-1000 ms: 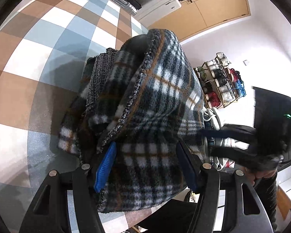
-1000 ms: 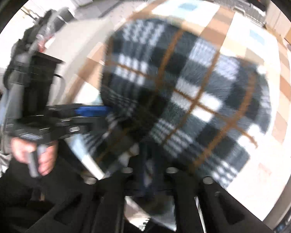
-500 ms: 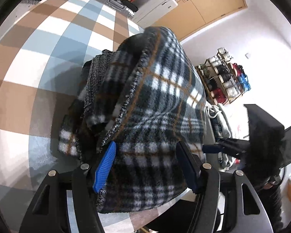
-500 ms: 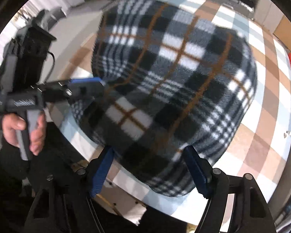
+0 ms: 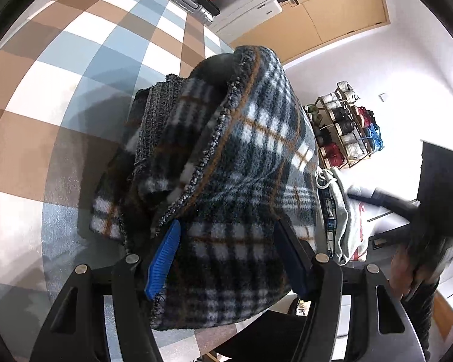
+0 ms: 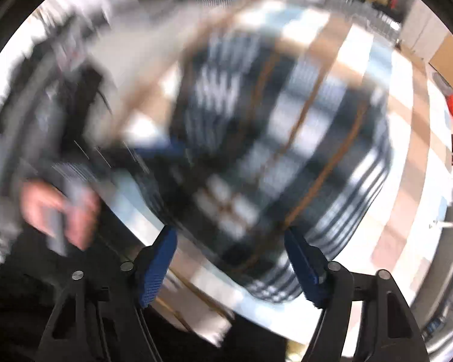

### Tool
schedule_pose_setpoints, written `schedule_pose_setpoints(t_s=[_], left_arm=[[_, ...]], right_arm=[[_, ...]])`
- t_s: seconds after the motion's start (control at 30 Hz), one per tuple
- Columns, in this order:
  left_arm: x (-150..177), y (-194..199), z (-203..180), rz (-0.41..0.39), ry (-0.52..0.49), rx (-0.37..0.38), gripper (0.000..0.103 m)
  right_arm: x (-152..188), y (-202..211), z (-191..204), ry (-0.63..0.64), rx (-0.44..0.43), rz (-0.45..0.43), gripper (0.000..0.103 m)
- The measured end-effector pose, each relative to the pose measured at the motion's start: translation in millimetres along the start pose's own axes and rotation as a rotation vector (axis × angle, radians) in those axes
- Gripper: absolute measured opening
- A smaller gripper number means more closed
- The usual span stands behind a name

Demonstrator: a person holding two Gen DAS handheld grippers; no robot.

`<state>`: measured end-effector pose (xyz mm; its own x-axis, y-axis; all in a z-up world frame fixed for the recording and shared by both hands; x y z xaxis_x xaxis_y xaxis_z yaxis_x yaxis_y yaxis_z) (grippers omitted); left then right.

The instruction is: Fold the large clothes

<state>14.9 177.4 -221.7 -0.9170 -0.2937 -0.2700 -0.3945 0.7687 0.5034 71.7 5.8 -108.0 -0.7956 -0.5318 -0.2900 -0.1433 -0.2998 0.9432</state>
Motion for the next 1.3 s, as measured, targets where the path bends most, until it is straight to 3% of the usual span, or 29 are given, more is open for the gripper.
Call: schedule_pose_setpoints(t_s=[0.1,0.2,0.33,0.43,0.57,0.77,0.87,0.9,0.93,1.0,1.1,1.2,1.27,1.3], left_arm=[[0,0,-1,-0.002,-0.010,-0.013,0.059],[2,0,-2,-0.002,-0.024,-0.018,0.059],[1,0,-1,-0.002,-0.017,-0.009,0.059],[1,-1,-2,-0.001,-0.043,-0.043,0.059],[0,-2,-7,-0.008,-0.064,-0.061,0.059],[0,-2,-5,0.000,-0.050,-0.044,0.059],[1,-1,-10,0.019,-0.088,-0.055,0.059],[2,-1,-14,0.021,-0.117,-0.075,0.059],[4,-1,-18,0.023,-0.142,-0.093,0.059],[4,0,-25,0.030,-0.173,-0.112,0.059],[1,13,-35,-0.009,-0.164,-0.075,0.059],[-6,37,-50,-0.088,-0.170,-0.015,0.063],[-14,48,-55,-0.134,-0.184,-0.055,0.087],[-17,50,-57,-0.149,-0.192,-0.079,0.088]], right_arm=[[-31,9,-21,-0.103,0.009,-0.061,0.073],[-62,-18,-31,-0.183,0.008,-0.025,0.041],[-77,-67,-33,-0.209,0.077,0.102,0.037],[-71,-91,-39,-0.200,0.118,0.166,0.037],[-67,-101,-59,-0.254,0.043,0.173,0.037],[-61,-82,-57,-0.248,0.010,0.075,0.036],[-52,-36,-52,-0.227,-0.132,-0.025,0.052],[-47,-18,-54,-0.241,-0.179,-0.078,0.064],[-39,6,-58,-0.260,-0.214,-0.150,0.082],[-18,44,-66,-0.268,-0.244,-0.266,0.103],[14,66,-79,-0.285,-0.258,-0.322,0.103],[46,53,-97,-0.361,-0.249,-0.330,0.103],[68,28,-110,-0.426,-0.252,-0.300,0.103],[74,20,-114,-0.447,-0.260,-0.293,0.103]])
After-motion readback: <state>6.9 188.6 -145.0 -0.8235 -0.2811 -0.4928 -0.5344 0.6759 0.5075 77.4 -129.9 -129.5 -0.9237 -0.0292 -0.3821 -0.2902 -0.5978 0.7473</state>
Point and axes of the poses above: each gripper's, at about its wrist camera, not at the fingertips, and y roughly against the way its jaws point, z to its left, x to its underside, the point moved 6 cm from there along -y, roughly the way its jaws point, and after that the axes turned 2 degrees about x, right-handed, at the moved point
